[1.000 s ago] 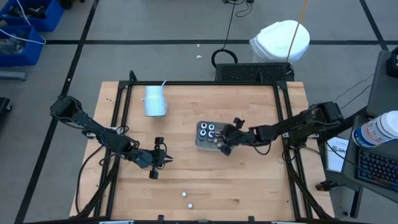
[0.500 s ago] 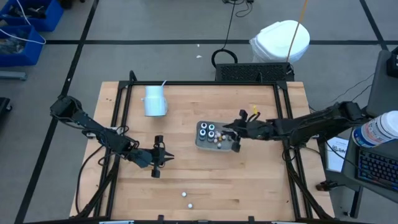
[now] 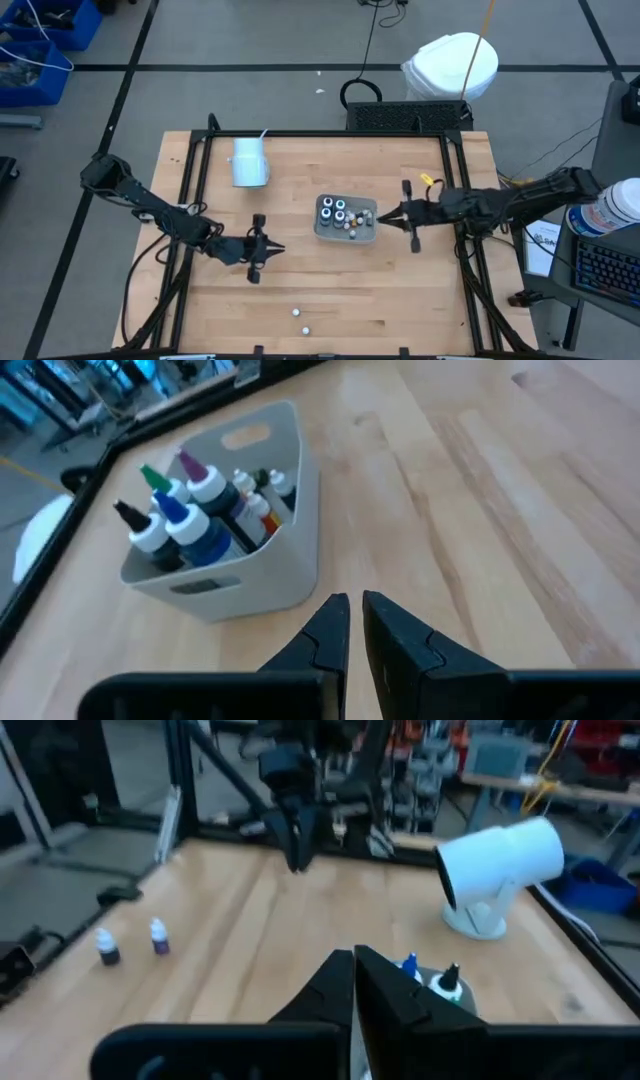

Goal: Pick & Place food coloring
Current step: Put the small purple food coloring bottle into the white container

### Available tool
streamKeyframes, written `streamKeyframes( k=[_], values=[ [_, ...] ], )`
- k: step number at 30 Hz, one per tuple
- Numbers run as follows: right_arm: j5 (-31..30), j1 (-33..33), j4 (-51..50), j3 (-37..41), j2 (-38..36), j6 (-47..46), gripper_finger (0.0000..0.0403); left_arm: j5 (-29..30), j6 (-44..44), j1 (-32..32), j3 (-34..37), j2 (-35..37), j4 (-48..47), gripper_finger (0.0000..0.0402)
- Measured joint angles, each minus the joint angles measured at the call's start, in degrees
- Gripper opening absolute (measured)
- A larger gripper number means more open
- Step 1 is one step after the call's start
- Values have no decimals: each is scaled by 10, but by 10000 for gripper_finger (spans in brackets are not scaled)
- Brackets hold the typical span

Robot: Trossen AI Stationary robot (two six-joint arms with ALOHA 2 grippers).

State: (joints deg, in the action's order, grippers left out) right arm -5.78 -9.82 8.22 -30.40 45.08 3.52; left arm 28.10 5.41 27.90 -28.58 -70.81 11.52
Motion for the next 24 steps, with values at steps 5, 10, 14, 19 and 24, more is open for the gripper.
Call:
streamKeyframes(
  k=[5,10,14,19,24],
  values=[
    [-13,3,114,109,-49,-11,1,-7,-35,-14,0,0,-8,42],
    [-14,20,186,181,-74,-10,1,1,-86,-16,0,0,-9,42],
    [20,36,185,201,-88,-8,0,36,-93,-16,0,0,-7,42],
    [90,50,179,203,-112,-27,0,40,-193,-19,0,0,1,42],
    [104,50,146,203,-149,-19,0,39,-212,-27,0,0,25,42]
  ],
)
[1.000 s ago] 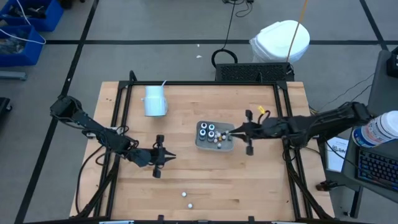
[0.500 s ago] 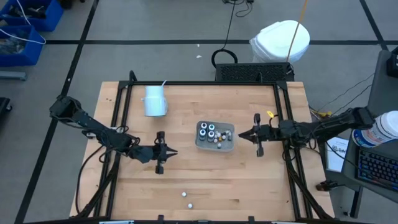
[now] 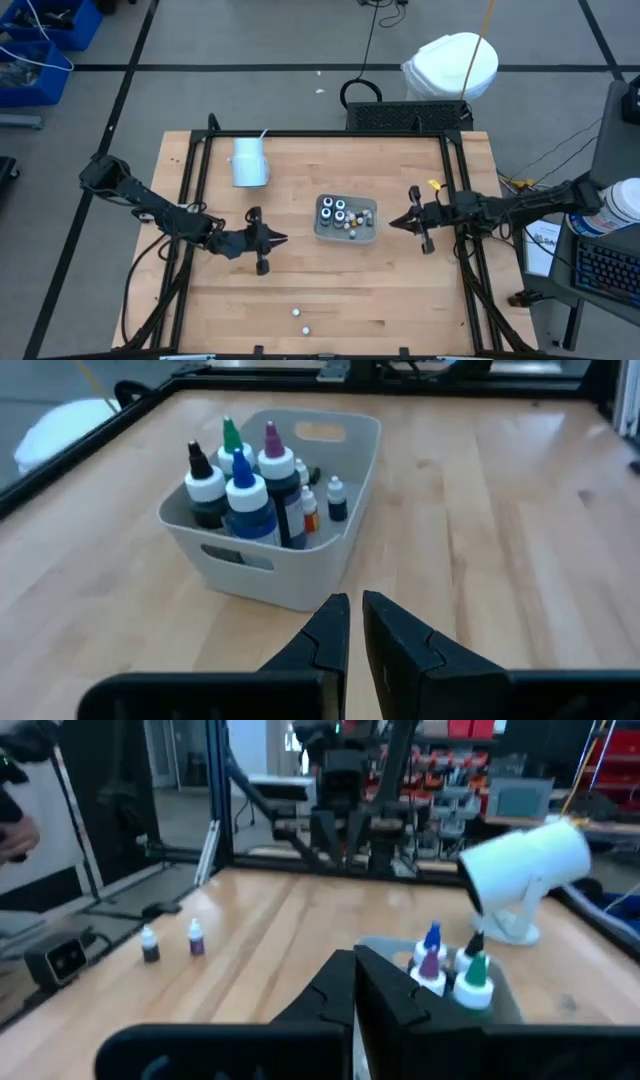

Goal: Pick & Place food coloring
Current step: Put the small purple food coloring bottle into the white container

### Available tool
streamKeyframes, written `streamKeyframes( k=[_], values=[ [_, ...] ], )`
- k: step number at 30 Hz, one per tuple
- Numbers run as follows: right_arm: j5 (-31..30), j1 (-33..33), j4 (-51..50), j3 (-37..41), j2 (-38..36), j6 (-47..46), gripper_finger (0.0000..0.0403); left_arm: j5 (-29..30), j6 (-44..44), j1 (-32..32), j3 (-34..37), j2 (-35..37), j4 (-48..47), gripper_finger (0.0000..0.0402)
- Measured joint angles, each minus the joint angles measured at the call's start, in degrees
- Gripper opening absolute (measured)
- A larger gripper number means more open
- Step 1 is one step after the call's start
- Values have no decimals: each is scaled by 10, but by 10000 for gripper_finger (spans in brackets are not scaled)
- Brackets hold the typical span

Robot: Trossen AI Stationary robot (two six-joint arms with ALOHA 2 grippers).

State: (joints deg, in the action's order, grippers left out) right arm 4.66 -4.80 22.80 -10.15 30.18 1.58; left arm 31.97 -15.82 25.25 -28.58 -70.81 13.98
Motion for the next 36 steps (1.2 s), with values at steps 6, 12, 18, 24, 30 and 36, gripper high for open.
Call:
streamKeyframes(
  k=[6,12,18,24,30,36],
  values=[
    [0,-2,-17,0,-18,-9,0,-55,-68,20,-30,-5,-9,42],
    [0,-2,-48,0,-17,-36,0,-65,-40,107,-191,-109,-127,42],
    [0,-2,-47,0,-16,-38,0,-70,-38,159,-346,-221,-276,42],
    [-8,-2,-34,9,-17,-39,0,-76,-91,135,-561,-327,-465,42],
    [-17,-1,52,62,-16,-33,0,-134,-57,103,-726,-414,-611,42],
    [-17,-1,83,68,-18,-28,0,-224,-47,69,-830,-498,-675,46]
  ],
)
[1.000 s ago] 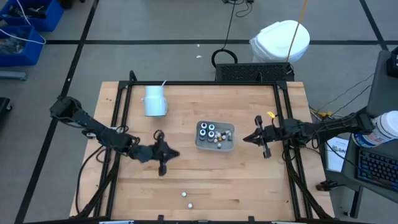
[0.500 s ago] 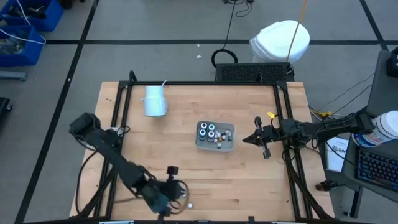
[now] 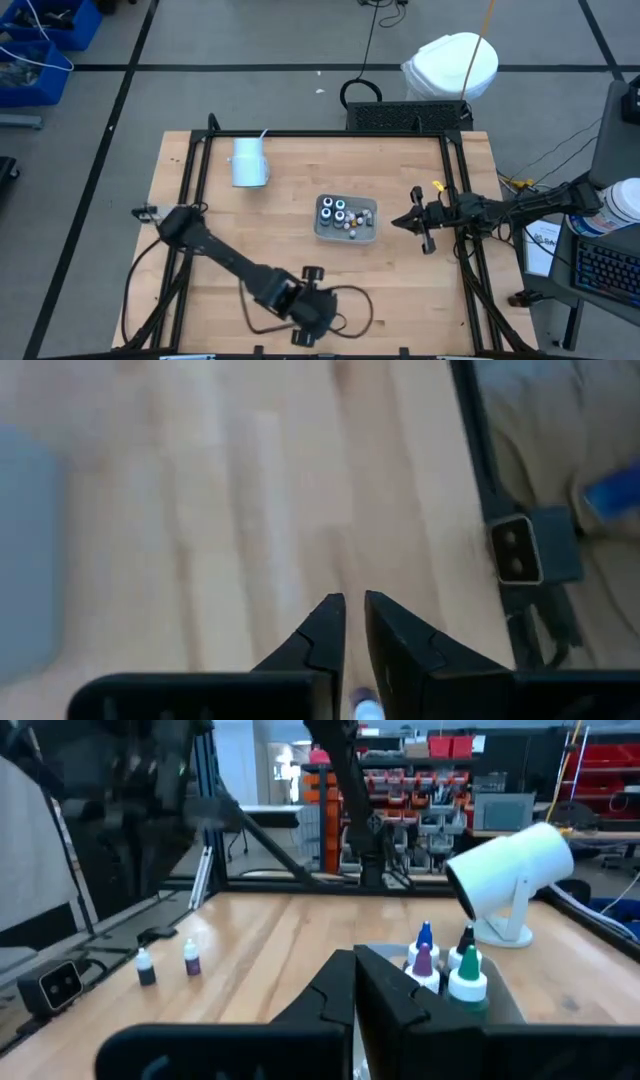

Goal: Pick & Place food coloring
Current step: Put the small purple food coloring bottle into the white container

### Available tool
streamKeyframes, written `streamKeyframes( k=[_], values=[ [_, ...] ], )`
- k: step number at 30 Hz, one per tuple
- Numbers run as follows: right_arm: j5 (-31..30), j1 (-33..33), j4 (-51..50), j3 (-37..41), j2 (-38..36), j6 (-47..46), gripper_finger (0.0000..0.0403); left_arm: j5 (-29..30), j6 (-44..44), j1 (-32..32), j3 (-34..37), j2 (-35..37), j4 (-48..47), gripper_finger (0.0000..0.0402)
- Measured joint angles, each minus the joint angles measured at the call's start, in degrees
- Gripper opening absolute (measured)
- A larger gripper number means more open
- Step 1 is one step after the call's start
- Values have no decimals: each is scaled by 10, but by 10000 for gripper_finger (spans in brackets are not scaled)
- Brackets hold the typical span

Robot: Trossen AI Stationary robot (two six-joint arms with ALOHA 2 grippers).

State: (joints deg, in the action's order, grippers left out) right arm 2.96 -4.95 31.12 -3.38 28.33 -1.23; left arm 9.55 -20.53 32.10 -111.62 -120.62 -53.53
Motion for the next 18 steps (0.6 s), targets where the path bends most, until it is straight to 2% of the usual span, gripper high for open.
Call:
streamKeyframes(
  k=[5,10,14,18],
  values=[
    [0,0,5,0,-1,0,0,-38,49,6,-49,-54,-77,95],
    [1,0,6,1,-1,0,0,-27,75,14,-48,-75,-139,173],
    [1,0,9,1,-1,1,0,-25,78,21,-48,-76,-142,221],
    [1,0,8,2,-1,2,0,-35,66,24,-48,-76,-132,248]
  ],
)
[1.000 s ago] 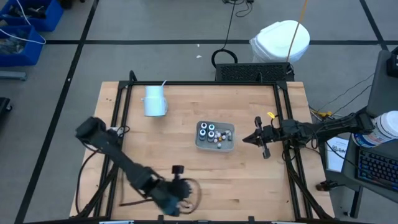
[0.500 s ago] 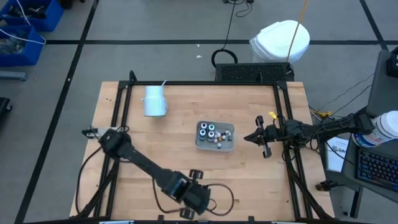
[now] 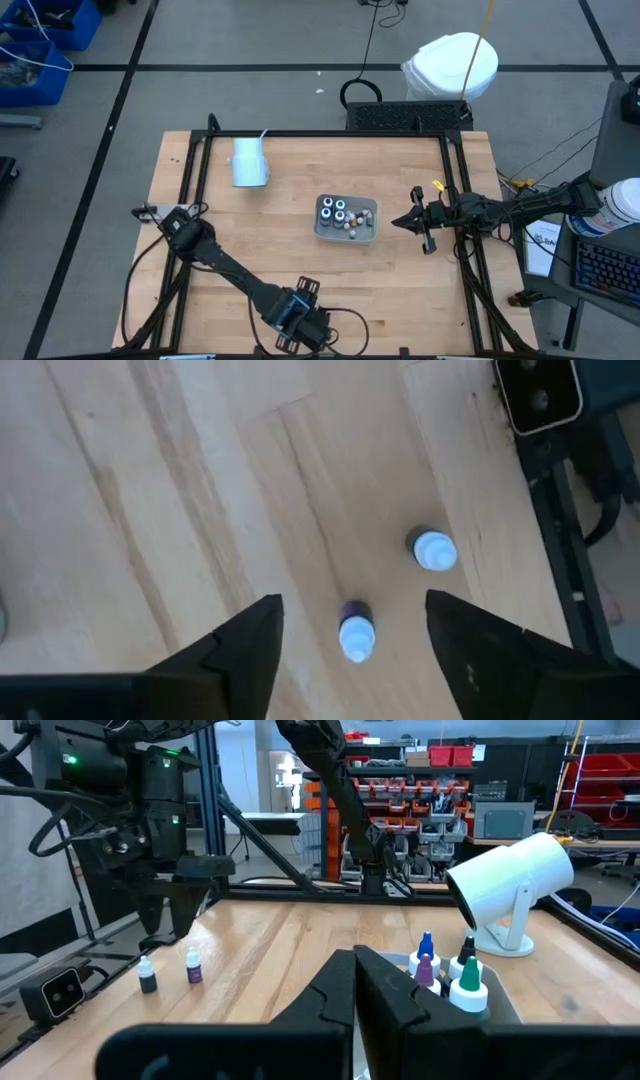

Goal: Pick & Place food coloring
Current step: Put the small purple food coloring bottle into the white container

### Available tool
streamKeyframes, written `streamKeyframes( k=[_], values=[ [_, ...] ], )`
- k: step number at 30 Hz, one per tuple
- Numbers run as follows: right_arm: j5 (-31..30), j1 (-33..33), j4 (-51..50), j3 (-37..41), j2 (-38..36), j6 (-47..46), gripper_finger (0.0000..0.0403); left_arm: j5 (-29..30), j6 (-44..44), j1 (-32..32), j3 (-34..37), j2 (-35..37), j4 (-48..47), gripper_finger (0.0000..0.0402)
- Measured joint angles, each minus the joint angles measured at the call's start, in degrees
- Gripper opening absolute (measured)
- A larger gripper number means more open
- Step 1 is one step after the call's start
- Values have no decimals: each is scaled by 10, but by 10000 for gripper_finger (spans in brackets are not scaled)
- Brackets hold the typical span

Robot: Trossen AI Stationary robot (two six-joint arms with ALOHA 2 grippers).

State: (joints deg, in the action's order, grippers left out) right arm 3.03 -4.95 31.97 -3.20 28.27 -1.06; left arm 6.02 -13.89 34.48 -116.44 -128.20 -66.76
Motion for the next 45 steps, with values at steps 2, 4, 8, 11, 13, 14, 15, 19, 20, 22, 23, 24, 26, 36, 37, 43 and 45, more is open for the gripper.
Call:
streamKeyframes(
  k=[2,4,8,11,13,14,15,19,20,22,23,24,26,36,37,43,45],
  values=[
    [0,0,0,0,0,0,0,-4,-13,2,7,-2,10,255],
    [0,0,0,0,0,0,0,-20,-13,2,24,-5,16,260],
    [0,0,0,1,0,0,0,-30,-12,5,72,-6,30,264],
    [0,0,0,1,0,0,0,-31,-10,5,93,-6,35,262],
    [0,0,0,1,0,0,0,-31,-12,5,108,-5,49,259],
    [0,0,0,1,0,0,0,-31,-12,5,116,-5,56,258],
    [0,0,0,1,0,1,0,-31,-12,4,123,-5,59,256],
    [0,0,0,1,0,2,0,-31,-13,4,135,-6,70,247],
    [0,0,0,1,0,2,0,-31,-13,4,136,-6,71,245],
    [0,0,0,1,0,2,0,-32,-15,4,133,-6,69,241],
    [0,0,0,1,0,2,0,-33,-16,4,130,-6,68,238],
    [0,0,0,1,0,2,0,-34,-16,4,126,-6,69,236],
    [0,0,0,1,0,2,0,-37,-16,4,120,-6,71,230],
    [0,0,0,1,0,2,0,-61,-31,-6,120,-6,70,187],
    [0,0,0,1,0,2,0,-61,-31,-6,120,-6,70,180],
    [0,0,0,1,0,2,0,-61,-31,-6,120,-6,70,133],
    [0,0,0,1,0,2,0,-61,-31,-6,120,-6,68,116]
  ],
)
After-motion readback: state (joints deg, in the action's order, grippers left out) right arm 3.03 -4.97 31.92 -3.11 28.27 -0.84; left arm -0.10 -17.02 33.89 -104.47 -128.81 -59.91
